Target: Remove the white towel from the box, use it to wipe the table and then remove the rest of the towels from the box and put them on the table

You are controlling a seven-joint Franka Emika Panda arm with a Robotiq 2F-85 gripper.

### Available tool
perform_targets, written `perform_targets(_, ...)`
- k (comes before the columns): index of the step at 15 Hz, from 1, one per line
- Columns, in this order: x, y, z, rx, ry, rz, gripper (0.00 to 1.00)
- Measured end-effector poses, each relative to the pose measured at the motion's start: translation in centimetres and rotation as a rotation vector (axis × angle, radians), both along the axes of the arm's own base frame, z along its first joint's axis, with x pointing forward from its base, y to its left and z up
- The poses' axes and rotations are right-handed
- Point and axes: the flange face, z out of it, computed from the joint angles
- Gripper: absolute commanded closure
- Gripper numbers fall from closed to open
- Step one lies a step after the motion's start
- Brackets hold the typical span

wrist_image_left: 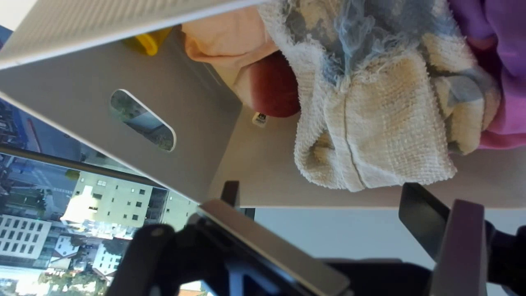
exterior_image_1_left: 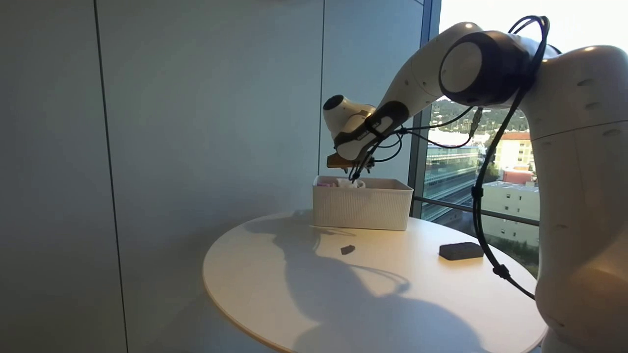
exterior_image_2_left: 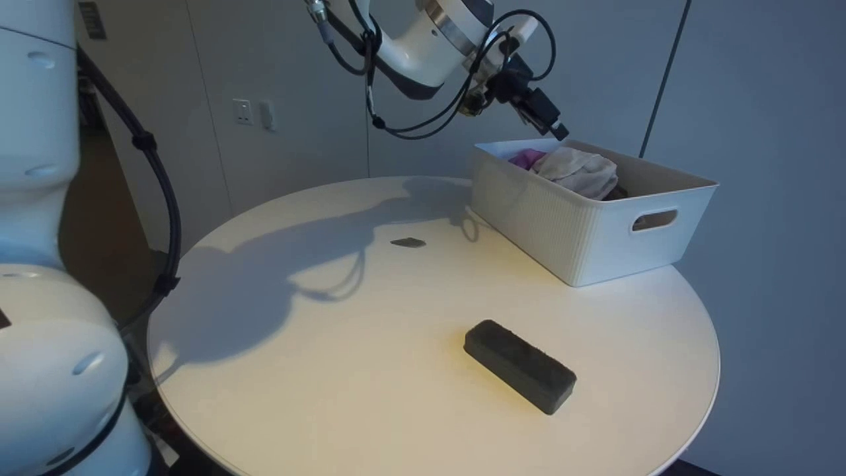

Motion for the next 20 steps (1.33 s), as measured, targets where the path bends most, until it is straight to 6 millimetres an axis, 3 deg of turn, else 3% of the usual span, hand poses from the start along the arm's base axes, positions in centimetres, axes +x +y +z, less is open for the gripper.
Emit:
perform_targets(10,0.7,-0.4,-0.7,0.005,0.002,-0.016,0.00)
perform_targets(16,2.7,-4.8,3.8,0.021,-0.091,-0.081,0.00)
perform_targets(20,4.6,-7.5,3.6,0.234,-0.070,0.005,0.00)
